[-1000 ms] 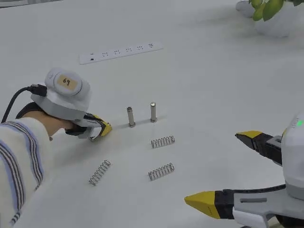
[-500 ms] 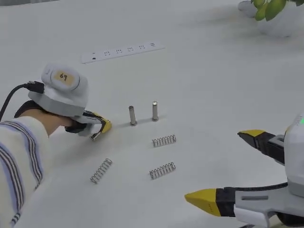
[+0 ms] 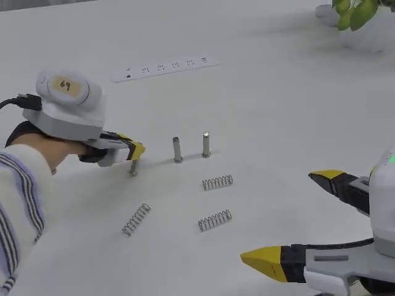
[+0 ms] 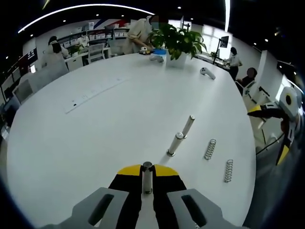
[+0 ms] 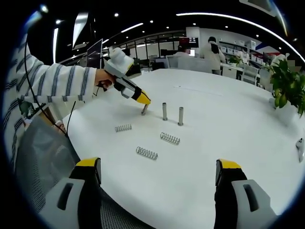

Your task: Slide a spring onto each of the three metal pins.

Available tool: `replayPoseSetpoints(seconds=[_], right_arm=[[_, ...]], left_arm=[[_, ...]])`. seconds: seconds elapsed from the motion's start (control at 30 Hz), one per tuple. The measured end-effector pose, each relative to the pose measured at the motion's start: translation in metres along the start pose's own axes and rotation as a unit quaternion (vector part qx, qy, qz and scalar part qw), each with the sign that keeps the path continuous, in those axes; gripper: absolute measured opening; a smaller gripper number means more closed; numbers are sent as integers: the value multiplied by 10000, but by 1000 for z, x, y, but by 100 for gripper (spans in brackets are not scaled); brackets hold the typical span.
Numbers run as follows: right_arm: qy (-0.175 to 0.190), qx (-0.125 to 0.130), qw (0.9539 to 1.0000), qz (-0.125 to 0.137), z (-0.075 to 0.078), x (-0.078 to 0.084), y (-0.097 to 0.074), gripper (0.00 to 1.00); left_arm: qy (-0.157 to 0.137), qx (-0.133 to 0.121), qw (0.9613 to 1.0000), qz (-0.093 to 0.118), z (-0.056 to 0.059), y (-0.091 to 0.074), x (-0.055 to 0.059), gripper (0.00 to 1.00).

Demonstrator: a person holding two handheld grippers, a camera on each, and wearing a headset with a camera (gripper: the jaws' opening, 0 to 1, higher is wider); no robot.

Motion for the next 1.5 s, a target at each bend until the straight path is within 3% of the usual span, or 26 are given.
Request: replayPoseSetpoints(seconds=[0.37, 1.5], right_arm=[[1, -21, 10000, 16, 0, 0, 0, 99], [-26, -137, 9998, -106, -4, 3, 2, 98]], left_arm=[[157, 32, 9998, 99, 1, 0, -9, 0], [305, 55, 9995, -58, 14, 10, -7, 0]])
Point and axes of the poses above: the centre of the closed fingertips' face, and the gripper's own axes: y roughly forward along the fingers, z roughly to its right, x roughly out of its underside, the point moved 7 cm from there along -y, roughly backward along the fingers, and after that the axes turned 1 degree about y, right-handed, at the moved point
